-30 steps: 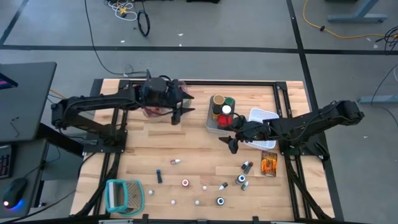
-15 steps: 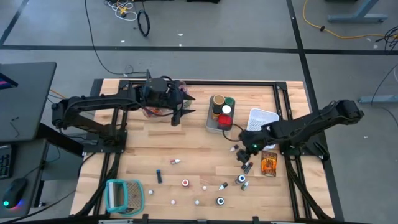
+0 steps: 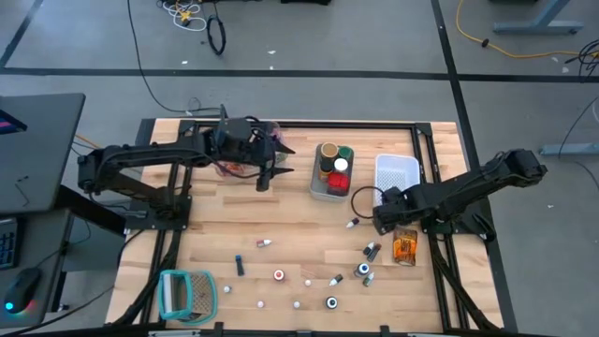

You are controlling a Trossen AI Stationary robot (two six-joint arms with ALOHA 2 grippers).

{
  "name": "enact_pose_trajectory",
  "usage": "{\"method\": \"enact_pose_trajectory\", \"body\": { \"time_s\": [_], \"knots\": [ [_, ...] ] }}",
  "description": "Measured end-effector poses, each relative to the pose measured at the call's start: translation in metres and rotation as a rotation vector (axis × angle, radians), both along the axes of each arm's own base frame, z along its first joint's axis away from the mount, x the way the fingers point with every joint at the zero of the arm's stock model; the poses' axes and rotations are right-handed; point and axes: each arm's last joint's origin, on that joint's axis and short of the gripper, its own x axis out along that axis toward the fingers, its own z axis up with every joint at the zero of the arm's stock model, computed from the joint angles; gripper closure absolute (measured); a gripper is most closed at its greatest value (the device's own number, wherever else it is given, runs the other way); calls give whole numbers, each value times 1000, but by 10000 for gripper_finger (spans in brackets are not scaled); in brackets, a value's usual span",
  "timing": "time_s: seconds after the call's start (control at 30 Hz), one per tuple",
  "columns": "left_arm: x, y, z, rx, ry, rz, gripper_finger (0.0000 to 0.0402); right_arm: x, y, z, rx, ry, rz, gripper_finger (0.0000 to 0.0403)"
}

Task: Pick & Place Kitchen Items
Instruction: Put the orange spice bag into the gray bin

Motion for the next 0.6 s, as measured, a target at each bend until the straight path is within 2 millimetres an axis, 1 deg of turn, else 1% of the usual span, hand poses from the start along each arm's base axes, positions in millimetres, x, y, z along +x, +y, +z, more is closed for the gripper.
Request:
{"method": "enact_pose_trajectory", "body": {
  "time_s": [0.07, 0.13, 0.3, 0.37, 0.47, 0.6],
  "knots": [
    [0, 0, -6, 2, -7, 0, 165, 2, -2, 0, -46, -30, -24, 119],
    [0, 0, -13, -1, 3, 2, 164, 4, -1, 0, -26, -51, -40, 119],
    [-1, 0, -30, -12, 19, 12, 166, 2, 7, 0, 169, 10, -51, 119],
    [-1, 0, -31, -17, 16, 14, 166, 1, 8, 0, 174, 12, -69, 119],
    [-1, 0, -30, -21, 11, 7, 165, 2, 9, -1, 124, 2, -52, 119],
    [-1, -3, -30, -51, 8, -53, 164, 3, 13, -5, 130, 34, -64, 119]
  ]
}}
